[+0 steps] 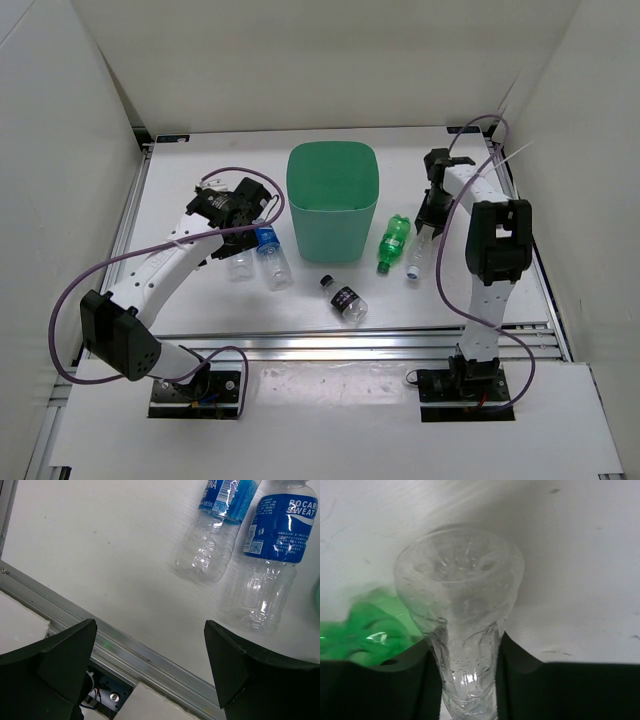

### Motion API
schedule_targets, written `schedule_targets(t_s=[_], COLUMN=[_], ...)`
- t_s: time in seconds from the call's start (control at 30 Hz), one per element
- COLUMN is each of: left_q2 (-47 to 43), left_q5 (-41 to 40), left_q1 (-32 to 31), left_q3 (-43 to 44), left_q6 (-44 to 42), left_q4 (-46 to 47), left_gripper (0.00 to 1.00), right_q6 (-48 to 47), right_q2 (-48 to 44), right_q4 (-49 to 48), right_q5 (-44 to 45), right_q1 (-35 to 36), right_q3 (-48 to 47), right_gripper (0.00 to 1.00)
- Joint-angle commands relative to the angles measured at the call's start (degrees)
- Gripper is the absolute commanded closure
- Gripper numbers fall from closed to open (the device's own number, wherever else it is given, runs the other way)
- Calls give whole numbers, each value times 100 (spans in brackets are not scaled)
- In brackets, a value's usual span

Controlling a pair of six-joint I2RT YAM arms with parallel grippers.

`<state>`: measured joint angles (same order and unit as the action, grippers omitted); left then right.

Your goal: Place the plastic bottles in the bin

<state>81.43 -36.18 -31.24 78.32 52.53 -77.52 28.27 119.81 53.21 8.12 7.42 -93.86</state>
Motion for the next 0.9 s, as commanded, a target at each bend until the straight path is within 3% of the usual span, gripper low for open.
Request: schedule_targets(t_s=[0.0,0.07,0.23,0.4,0.53,0.6,0.63,0.73,0.87], left_q2=[-66,-66,-136,-84,39,109,110,163,163], left_q5=[-38,32,-37,-99,-204,-205,-205,112,427], left_q1=[-4,-4,-4,-4,-4,65,179,592,1076], left_q3=[95,148,122,69,-63,-124,-185,-440,-704], left_q6=[-6,-6,204,416,257,91,-31,-191,-691], left_q4=[-211,-211,-211,-89,113,175,315,685,1264], left_gripper=[1,1,1,1,1,1,1,1,1], right_q6=[187,441,741,496,-163,-478,-594,-499,-656], right_q2=[-465,-1264,-2671,-2674,-1894,-1664,-1462,-1329,-1775], right_q4=[285,401,172,-538,-619,-619,-715,-611,-583], right_q5=[338,794,454,374,1084,1209,1209,1410,1876], right_q1=[-136,-136,250,1556,2543,2947,3036,3168,3231], right_q3=[-87,-412,-1483,-2495,-3399,-3454,-3454,-3402,-3526], right_gripper=[73,76,77,77,73,63,40,3,0])
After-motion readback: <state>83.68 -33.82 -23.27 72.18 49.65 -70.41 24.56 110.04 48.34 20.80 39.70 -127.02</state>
